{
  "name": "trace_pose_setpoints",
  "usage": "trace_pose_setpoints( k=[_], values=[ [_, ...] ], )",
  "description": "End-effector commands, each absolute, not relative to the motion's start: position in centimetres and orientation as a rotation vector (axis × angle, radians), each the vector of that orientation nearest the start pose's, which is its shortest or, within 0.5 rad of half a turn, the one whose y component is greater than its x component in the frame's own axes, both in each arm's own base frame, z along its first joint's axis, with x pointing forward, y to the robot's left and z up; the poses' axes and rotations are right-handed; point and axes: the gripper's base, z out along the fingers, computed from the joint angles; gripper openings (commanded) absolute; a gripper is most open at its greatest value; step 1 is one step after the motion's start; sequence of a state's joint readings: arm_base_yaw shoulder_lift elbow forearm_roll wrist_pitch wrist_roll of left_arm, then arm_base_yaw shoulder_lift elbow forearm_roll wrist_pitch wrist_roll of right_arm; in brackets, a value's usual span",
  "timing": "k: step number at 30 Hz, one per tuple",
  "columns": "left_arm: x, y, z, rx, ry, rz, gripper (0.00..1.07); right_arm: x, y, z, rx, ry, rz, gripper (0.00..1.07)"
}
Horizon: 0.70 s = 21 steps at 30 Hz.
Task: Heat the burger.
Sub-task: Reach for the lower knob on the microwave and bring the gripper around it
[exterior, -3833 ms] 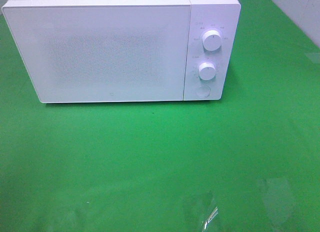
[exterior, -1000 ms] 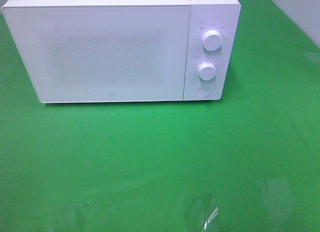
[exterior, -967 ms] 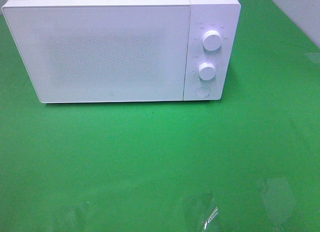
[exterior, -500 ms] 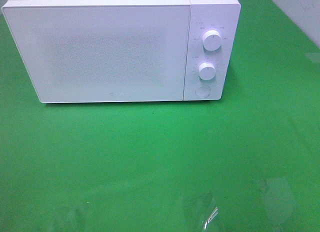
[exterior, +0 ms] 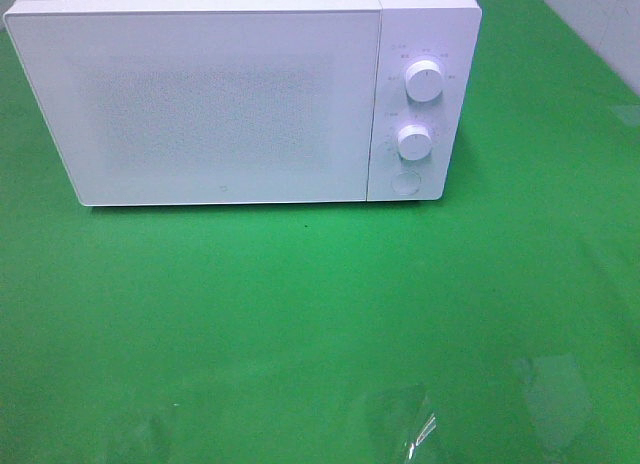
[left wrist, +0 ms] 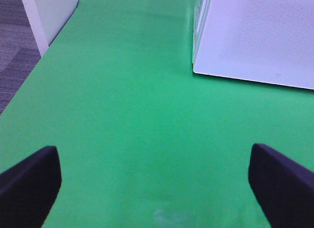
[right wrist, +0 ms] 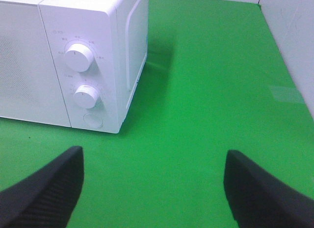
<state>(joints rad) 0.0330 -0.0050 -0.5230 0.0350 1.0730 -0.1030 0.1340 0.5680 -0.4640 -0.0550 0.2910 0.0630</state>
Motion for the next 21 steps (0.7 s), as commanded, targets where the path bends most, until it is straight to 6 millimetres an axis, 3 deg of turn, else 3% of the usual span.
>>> trace_pose_setpoints(
  k=[1, 10, 16, 21],
  values=[
    [-1.1, 0.2, 28.2, -0.141, 2.006, -0.007, 0.96, 13.9, 1.7, 29.3, -0.083, 1.875, 0.105, 0.76],
    [-1.1, 0.2, 28.2, -0.141, 2.007, -0.007, 0.96, 17.6, 2.4, 28.7, -0.078, 1.786, 0.132, 0.76],
    [-1.1, 0.2, 28.2, -0.141, 2.006, -0.007, 0.96, 18.8, 2.6, 28.1, -0.081, 1.679, 0.149, 0.76],
    [-1.1, 0.2, 28.2, -0.141, 2.006, -0.007, 0.95, 19.7, 2.5, 25.9, -0.034, 1.605, 0.155, 0.76]
  ],
)
